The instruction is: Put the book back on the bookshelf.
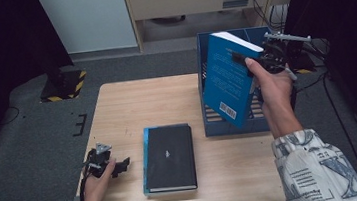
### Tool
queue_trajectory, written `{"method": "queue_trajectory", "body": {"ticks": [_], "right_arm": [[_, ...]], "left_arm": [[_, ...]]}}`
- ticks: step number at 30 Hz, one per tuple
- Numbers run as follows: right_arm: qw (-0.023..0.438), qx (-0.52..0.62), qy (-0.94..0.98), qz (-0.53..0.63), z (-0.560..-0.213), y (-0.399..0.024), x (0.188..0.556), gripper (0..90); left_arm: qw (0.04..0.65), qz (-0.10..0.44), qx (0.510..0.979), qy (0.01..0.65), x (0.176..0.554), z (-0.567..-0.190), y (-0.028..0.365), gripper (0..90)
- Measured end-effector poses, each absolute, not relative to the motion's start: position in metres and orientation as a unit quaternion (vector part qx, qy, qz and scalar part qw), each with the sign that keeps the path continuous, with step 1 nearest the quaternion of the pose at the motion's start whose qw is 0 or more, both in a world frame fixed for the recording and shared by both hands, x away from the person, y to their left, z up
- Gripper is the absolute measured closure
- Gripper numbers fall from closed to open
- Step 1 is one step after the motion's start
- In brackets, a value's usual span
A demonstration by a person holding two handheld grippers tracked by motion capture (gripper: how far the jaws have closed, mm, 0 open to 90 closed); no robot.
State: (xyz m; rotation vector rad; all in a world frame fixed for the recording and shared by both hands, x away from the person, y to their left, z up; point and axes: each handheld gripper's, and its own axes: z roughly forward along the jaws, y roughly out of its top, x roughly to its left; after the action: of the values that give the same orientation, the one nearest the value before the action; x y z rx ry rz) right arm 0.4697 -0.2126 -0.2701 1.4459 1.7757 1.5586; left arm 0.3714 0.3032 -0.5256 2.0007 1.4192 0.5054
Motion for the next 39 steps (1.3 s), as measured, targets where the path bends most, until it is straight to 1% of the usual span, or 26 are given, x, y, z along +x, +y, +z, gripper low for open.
{"method": "queue_trajectory", "body": {"ticks": [8, 18, 29, 39], "right_arm": [[0.192, 0.524, 0.631, 0.539, -0.275, -0.213, 0.486, 60.5], [0.199, 0.534, 0.626, 0.533, -0.284, -0.204, 0.496, 60.5], [0.221, 0.541, 0.617, 0.527, -0.284, -0.191, 0.508, 60.5], [0.227, 0.554, 0.607, 0.522, -0.287, -0.184, 0.517, 60.5]], "left_arm": [[0.313, 0.191, 0.76, 0.537, 0.372, -0.526, 0.302, 6.6], [0.315, 0.19, 0.76, 0.535, 0.37, -0.525, 0.301, 6.6], [0.317, 0.191, 0.759, 0.535, 0.37, -0.524, 0.303, 6.6], [0.319, 0.191, 0.758, 0.536, 0.371, -0.524, 0.302, 6.6]]}}
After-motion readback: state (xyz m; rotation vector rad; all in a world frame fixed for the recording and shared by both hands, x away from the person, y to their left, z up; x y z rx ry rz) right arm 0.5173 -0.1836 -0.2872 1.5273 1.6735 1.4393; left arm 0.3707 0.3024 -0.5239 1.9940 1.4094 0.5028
